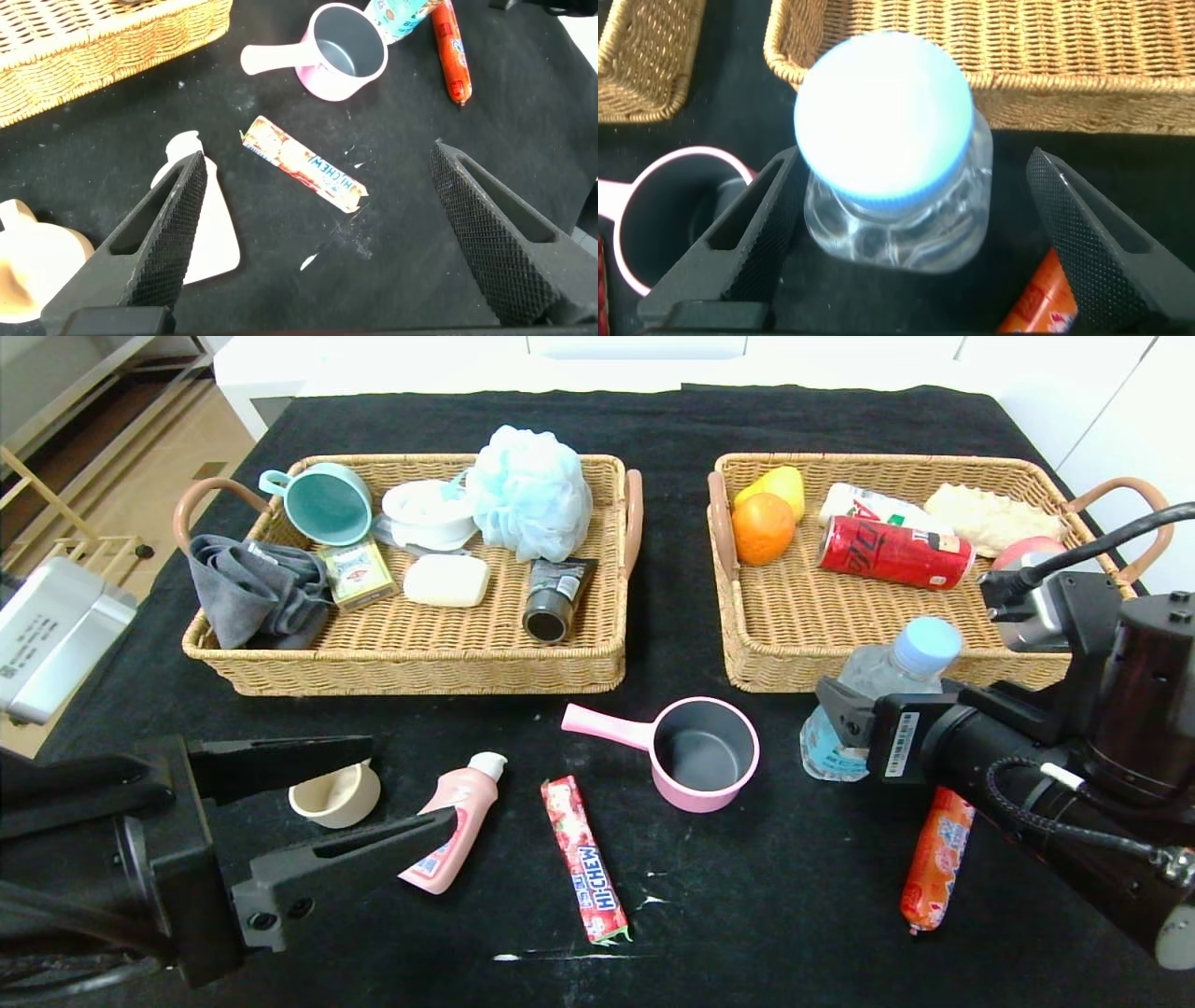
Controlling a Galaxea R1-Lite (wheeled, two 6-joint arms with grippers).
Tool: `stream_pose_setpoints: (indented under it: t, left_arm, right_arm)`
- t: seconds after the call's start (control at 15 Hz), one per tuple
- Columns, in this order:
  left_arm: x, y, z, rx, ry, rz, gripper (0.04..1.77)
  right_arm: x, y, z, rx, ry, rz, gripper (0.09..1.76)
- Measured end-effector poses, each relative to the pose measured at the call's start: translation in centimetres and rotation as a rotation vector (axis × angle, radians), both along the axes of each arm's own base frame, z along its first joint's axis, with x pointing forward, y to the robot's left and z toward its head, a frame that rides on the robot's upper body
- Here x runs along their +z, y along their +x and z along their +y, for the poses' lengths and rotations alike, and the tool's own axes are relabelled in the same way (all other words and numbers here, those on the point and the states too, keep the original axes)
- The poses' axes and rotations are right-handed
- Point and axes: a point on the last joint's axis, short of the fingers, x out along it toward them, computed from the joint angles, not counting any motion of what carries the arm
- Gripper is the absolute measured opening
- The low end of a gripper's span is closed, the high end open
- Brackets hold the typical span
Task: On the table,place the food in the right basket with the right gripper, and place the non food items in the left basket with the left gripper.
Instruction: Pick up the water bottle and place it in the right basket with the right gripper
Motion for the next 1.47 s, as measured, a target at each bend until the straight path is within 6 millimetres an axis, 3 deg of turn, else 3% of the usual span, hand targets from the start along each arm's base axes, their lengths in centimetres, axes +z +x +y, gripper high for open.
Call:
stream_pose_setpoints:
  t: [0.73,1.0,1.47]
  left_arm:
    - [0.0,0.0,0.0,0.0,0.0,-0.002,1.72]
    - [0.0,0.0,0.0,0.0,0.0,-0.002,1.72]
    - [0.1,-0.1,0.1,0.0,-0.001,-0.006,1.72]
  right_arm:
    - [-0.1,1.7,0.4,-0.048,0.025,-0.035,1.71]
    - [-0.2,1.8,0.4,-0.048,0.023,-0.033,1.11]
    - [-0.4,1.9,0.4,-0.048,0.017,-0.026,1.09]
